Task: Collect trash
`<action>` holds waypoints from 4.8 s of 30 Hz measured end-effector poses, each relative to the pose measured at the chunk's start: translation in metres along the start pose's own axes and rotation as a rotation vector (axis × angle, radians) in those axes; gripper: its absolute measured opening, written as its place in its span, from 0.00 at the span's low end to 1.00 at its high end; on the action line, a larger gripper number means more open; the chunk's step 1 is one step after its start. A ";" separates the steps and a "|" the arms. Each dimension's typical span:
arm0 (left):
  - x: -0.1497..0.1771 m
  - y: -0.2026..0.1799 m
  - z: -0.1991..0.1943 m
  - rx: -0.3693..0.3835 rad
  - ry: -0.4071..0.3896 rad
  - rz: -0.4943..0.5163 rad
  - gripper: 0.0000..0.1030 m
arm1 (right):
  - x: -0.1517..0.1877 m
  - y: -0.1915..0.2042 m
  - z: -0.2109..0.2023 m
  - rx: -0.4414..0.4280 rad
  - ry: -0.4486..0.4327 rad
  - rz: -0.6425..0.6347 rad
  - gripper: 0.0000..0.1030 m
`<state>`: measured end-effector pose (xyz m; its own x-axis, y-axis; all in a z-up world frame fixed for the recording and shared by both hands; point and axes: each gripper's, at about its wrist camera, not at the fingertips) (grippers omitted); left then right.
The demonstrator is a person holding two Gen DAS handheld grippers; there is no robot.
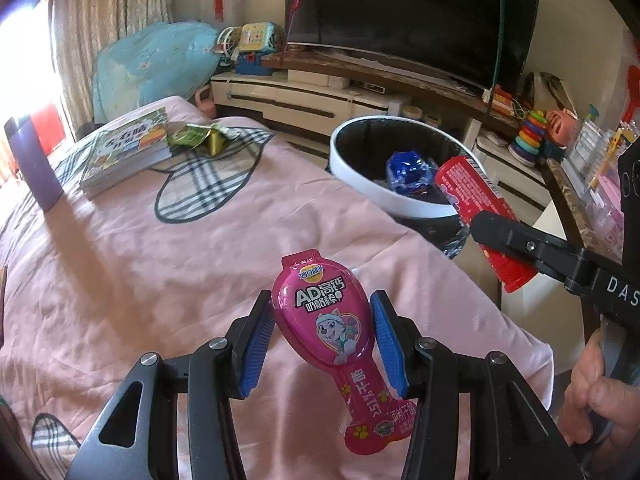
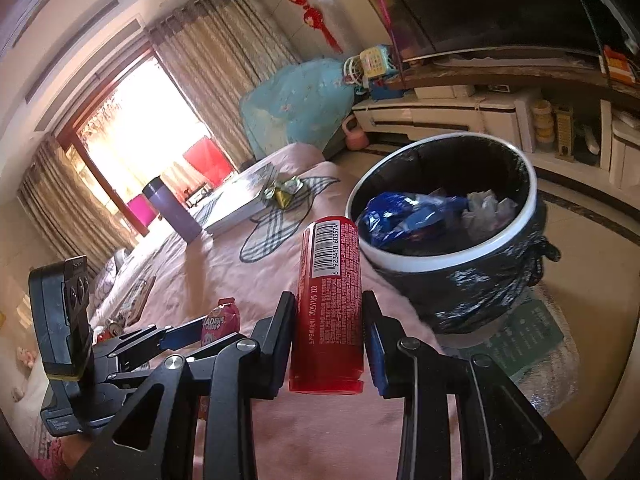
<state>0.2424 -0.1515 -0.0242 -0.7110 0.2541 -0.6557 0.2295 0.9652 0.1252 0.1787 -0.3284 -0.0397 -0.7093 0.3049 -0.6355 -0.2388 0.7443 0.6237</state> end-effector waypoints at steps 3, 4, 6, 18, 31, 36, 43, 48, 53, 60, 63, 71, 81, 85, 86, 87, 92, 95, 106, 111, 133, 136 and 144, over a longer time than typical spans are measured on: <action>-0.003 -0.006 0.000 0.006 -0.002 0.011 0.46 | -0.002 -0.005 -0.007 0.007 -0.016 0.007 0.32; -0.004 -0.009 0.000 0.008 -0.003 0.015 0.46 | -0.003 -0.006 -0.009 0.008 -0.020 0.009 0.32; -0.006 -0.013 0.000 0.012 -0.003 0.020 0.46 | -0.005 -0.010 -0.013 0.013 -0.033 0.016 0.32; -0.019 -0.025 0.005 0.056 -0.006 0.022 0.46 | -0.015 -0.030 -0.027 0.033 -0.069 0.034 0.32; -0.059 -0.032 0.022 0.105 -0.018 -0.013 0.46 | -0.044 -0.058 -0.029 0.076 -0.079 0.045 0.32; -0.079 -0.037 0.031 0.112 -0.034 -0.019 0.46 | -0.061 -0.067 -0.025 0.089 -0.079 0.042 0.32; -0.104 -0.048 0.047 0.115 -0.045 -0.014 0.46 | -0.074 -0.074 -0.015 0.106 -0.059 0.027 0.32; -0.115 -0.058 0.058 0.097 -0.045 0.006 0.46 | -0.081 -0.075 -0.003 0.112 -0.037 0.016 0.32; -0.123 -0.060 0.069 0.090 -0.039 0.001 0.46 | -0.087 -0.081 0.003 0.124 -0.021 0.013 0.32; -0.137 -0.063 0.087 0.079 -0.028 -0.008 0.46 | -0.091 -0.089 0.009 0.137 -0.008 0.021 0.32; -0.141 -0.066 0.093 0.076 -0.024 -0.004 0.46 | -0.092 -0.093 0.010 0.142 -0.002 0.024 0.32; -0.148 -0.072 0.106 0.070 -0.008 -0.005 0.46 | -0.095 -0.098 0.012 0.152 0.007 0.033 0.32; -0.155 -0.078 0.120 0.063 0.021 -0.012 0.46 | -0.098 -0.107 0.015 0.158 0.018 0.045 0.32; -0.156 -0.080 0.124 0.064 0.035 -0.017 0.47 | -0.098 -0.107 0.016 0.157 0.023 0.046 0.32; -0.157 -0.081 0.124 0.065 0.036 -0.019 0.47 | -0.099 -0.107 0.016 0.156 0.024 0.046 0.32; -0.158 -0.082 0.125 0.063 0.037 -0.019 0.47 | -0.099 -0.107 0.016 0.155 0.025 0.046 0.32; -0.160 -0.083 0.126 0.064 0.036 -0.017 0.47 | -0.101 -0.108 0.016 0.152 0.031 0.043 0.32; -0.161 -0.083 0.126 0.062 0.035 -0.016 0.47 | -0.102 -0.108 0.017 0.155 0.034 0.041 0.32; -0.157 -0.070 0.113 0.060 0.025 -0.041 0.75 | -0.102 -0.107 0.013 0.116 0.018 0.064 0.53; -0.143 -0.054 0.097 0.074 0.015 -0.079 0.75 | -0.099 -0.099 0.000 0.108 -0.023 0.075 0.64; 0.022 0.033 -0.037 0.099 -0.112 -0.289 0.85 | -0.006 0.017 -0.063 0.115 -0.177 -0.016 0.99; 0.037 0.040 -0.055 0.091 -0.144 -0.300 0.86 | 0.003 0.027 -0.070 0.147 -0.181 -0.044 0.99; 0.073 0.052 -0.122 -0.013 -0.381 -0.318 0.99 | 0.012 0.074 -0.108 0.274 -0.331 -0.223 1.00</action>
<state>0.1219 -0.0755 0.0253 -0.4499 -0.0916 -0.8883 0.0307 0.9925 -0.1179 0.0806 -0.3340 0.0483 -0.4013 0.2595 -0.8784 -0.1465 0.9285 0.3412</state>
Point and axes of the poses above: each gripper's, at about its wrist camera, not at the fingertips, and z roughly the way its jaws point, y to its left, x to its underside, and after that the axes turned 15 degrees about -x, right-handed
